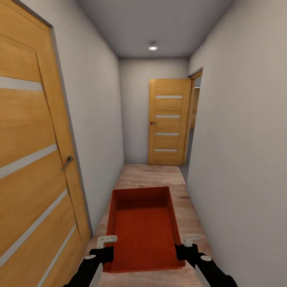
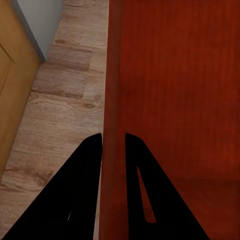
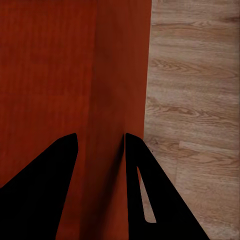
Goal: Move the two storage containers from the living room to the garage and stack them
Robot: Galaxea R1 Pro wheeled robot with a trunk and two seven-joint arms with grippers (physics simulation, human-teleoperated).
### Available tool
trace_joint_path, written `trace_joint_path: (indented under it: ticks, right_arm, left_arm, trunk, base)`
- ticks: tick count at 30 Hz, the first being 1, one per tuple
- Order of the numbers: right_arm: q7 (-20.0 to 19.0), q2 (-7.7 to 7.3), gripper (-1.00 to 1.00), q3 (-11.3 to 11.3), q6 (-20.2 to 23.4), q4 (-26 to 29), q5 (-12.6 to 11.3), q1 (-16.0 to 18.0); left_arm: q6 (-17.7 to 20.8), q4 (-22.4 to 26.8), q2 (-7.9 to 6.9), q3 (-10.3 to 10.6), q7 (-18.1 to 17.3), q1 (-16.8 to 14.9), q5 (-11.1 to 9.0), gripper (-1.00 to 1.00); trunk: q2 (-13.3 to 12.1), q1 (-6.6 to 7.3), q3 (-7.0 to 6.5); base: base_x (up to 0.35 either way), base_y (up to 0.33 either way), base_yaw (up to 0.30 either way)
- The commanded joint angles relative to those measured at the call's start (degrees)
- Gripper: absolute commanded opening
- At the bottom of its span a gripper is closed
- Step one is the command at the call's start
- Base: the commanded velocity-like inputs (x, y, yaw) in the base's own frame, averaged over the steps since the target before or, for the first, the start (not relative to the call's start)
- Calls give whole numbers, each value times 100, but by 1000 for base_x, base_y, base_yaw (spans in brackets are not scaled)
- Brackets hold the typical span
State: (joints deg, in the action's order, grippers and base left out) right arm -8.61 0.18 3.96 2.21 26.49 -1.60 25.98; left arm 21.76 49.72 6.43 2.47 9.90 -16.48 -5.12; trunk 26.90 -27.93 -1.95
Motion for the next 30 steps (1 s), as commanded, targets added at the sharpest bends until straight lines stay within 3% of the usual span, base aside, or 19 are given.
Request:
trace_joint_path:
  ticks: [1, 30]
  right_arm:
    - [-273, 35, -100, -42, 25, 48, -68, 4]
    - [-238, 35, -100, -44, 25, 48, -68, 4]
  left_arm:
    - [47, 3, -1, 16, 179, 4, 86, -100]
    - [48, -4, -1, 16, 179, 4, 90, -100]
  trunk:
    - [3, -5, 2]
    - [3, -5, 2]
  base:
    - [328, 0, 0]
    - [328, 0, 0]
